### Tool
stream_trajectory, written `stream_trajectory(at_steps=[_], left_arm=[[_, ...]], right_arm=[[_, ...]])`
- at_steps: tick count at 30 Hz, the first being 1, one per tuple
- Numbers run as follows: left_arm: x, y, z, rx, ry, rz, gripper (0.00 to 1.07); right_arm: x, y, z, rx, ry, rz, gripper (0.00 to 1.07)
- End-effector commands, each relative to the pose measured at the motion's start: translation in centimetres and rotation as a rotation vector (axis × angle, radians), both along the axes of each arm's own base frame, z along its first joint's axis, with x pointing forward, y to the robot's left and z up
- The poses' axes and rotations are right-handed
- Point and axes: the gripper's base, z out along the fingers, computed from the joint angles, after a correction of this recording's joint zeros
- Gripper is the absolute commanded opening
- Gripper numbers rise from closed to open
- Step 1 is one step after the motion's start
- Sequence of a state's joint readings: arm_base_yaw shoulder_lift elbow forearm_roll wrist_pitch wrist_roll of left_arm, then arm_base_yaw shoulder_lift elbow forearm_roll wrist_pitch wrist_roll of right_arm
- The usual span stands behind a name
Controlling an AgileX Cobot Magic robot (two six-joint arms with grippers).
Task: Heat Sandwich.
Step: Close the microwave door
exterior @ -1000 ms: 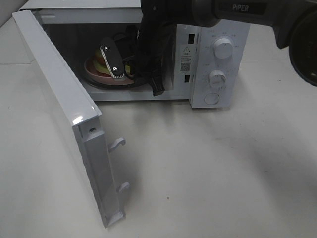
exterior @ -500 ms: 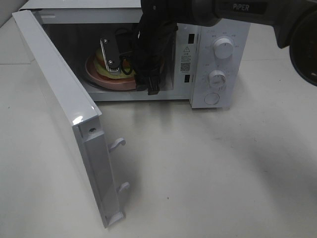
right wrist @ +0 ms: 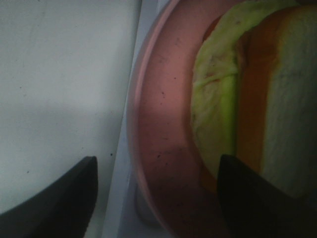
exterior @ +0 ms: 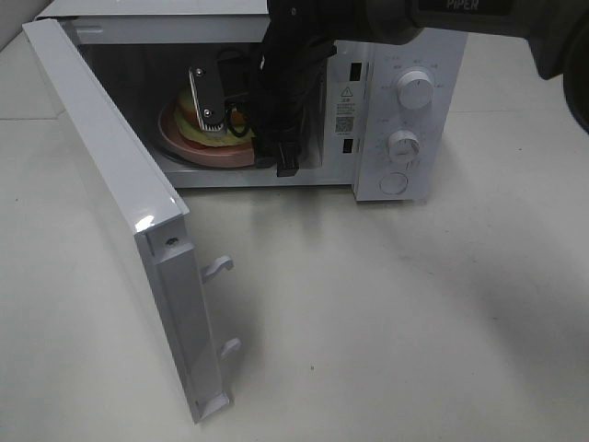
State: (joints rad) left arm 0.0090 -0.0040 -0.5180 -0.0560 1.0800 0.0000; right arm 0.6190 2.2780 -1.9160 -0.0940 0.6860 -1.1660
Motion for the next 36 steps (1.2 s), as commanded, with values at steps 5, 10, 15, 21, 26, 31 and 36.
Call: stream_trajectory(at_steps=[5,10,15,21,26,31,36], left_arm=[[-0.2,0.0,0.0,-0.013,-0.025,0.002,1.00],[-0.2,0.0,0.0,-0.013,-0.025,0.002,1.00],[-0.2,0.0,0.0,-0.012,-0.025,0.001,1.00],[-0.2,0.0,0.0,-0.012,-0.025,0.001,1.00],[-0.2,0.0,0.0,-0.012,-0.025,0.001,1.00],[-0.2,0.0,0.0,-0.012,-0.025,0.001,1.00],[-0.2,0.0,0.0,-0.012,-0.025,0.001,1.00]], right_arm=[[-1.3,-1.0,1.0,0.032,-0.049,0.003,0.68],[-2.4,-1.8,1.0,0.031,-0.036,-0.004,0.68],[-3.5,-2.5,1.1,0.050,-0.039,-0.021,0.68],[-5.5,-3.9,1.3,0.060,-0.030,-0.035,0.68],[-6.7,-4.8,1.6,0.083,-0.018,-0.073,0.68],[-7.6,-5.4,2.1,0.127,-0.011,-0.135,0.73],[-8.7,-6.3,2.6,0.141,-0.008,-0.174,0.80]])
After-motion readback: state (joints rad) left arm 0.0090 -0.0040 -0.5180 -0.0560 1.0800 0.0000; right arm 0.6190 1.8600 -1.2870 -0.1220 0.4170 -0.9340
